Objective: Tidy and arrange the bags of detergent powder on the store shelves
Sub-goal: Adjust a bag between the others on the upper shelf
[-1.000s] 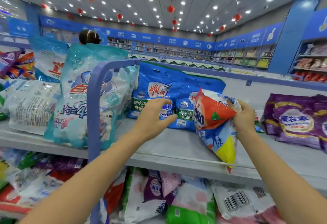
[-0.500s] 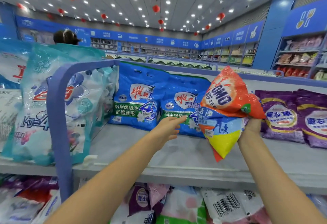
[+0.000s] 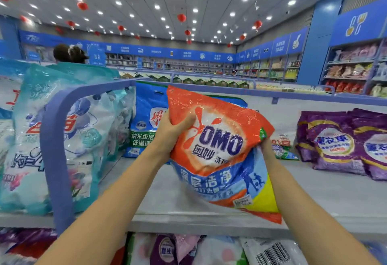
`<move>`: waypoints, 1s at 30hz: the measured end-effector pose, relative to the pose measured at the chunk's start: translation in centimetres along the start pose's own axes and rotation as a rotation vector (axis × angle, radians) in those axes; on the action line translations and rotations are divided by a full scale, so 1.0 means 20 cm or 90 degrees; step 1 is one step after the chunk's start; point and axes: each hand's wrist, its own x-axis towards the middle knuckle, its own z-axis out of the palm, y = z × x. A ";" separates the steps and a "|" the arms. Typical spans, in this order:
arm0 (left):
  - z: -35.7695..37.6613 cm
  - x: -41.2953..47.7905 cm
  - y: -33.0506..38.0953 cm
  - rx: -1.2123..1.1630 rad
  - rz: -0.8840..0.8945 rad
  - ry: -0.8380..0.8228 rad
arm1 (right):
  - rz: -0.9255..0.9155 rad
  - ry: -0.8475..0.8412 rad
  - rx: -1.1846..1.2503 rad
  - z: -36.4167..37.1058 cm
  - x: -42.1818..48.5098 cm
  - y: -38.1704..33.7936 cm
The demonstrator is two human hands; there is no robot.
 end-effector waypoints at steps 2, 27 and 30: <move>0.00 0.00 -0.01 -0.014 0.011 0.102 | 0.000 -0.050 -0.058 0.03 0.03 0.02; -0.14 -0.03 0.03 0.043 0.155 0.338 | -0.324 -0.177 -0.262 0.03 0.14 -0.13; -0.16 -0.02 0.08 0.172 0.222 0.300 | -0.317 -0.168 -0.250 0.00 0.15 -0.12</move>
